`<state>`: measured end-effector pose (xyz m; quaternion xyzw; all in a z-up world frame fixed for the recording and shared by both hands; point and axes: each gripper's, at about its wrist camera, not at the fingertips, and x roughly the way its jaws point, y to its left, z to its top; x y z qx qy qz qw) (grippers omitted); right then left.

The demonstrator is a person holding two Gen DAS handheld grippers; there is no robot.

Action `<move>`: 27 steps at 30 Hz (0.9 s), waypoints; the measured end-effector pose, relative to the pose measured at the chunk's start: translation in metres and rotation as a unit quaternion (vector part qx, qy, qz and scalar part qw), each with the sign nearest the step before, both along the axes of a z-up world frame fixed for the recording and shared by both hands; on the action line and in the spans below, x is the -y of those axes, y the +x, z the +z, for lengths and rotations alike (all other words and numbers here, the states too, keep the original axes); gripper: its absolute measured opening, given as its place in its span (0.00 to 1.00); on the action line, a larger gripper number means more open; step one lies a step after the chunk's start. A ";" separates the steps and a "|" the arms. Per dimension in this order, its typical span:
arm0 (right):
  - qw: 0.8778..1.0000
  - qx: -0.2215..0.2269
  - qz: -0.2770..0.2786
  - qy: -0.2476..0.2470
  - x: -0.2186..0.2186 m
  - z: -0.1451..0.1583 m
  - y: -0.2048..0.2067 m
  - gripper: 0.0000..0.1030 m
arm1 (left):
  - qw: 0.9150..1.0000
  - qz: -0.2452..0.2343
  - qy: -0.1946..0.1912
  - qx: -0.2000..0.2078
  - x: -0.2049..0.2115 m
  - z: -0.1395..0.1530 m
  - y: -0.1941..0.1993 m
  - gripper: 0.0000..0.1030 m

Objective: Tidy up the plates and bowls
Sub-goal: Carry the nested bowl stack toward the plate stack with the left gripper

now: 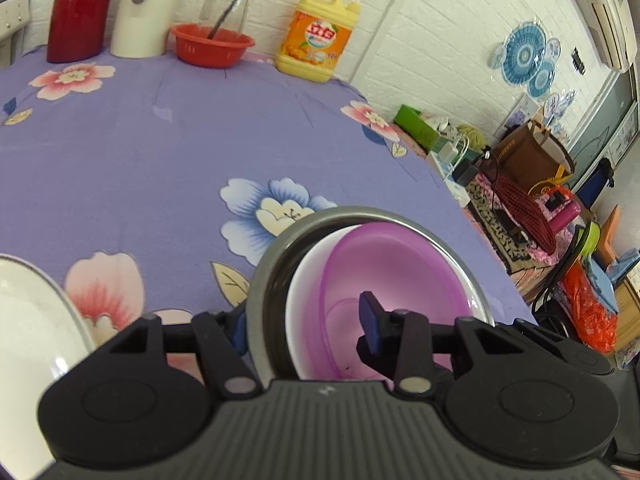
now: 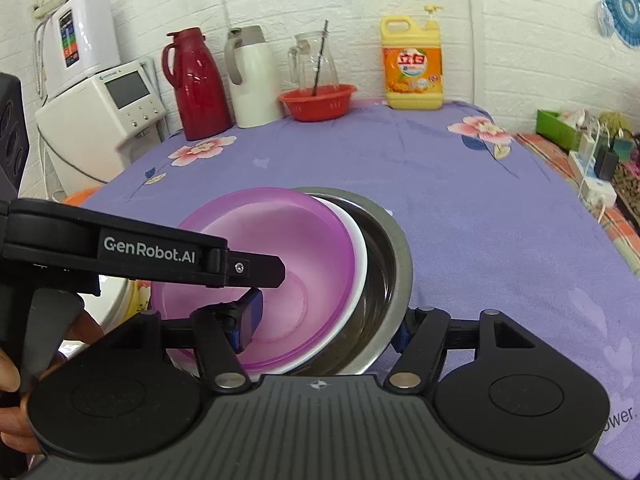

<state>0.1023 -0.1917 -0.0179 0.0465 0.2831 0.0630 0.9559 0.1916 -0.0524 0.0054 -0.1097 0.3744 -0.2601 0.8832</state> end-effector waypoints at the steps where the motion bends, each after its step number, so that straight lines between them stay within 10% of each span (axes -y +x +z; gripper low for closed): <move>1: 1.000 0.006 0.007 -0.004 -0.007 0.004 -0.001 1.00 | 1.000 0.007 -0.003 0.007 -0.009 0.005 -0.003 0.37; 15: 0.978 0.012 0.205 0.031 -0.145 0.010 0.022 1.00 | 0.978 0.200 0.045 0.033 -0.166 0.015 -0.055 0.38; 27: 0.974 -0.040 0.223 0.019 -0.170 -0.008 0.035 1.00 | 0.978 0.205 0.035 -0.006 -0.191 -0.014 -0.039 0.38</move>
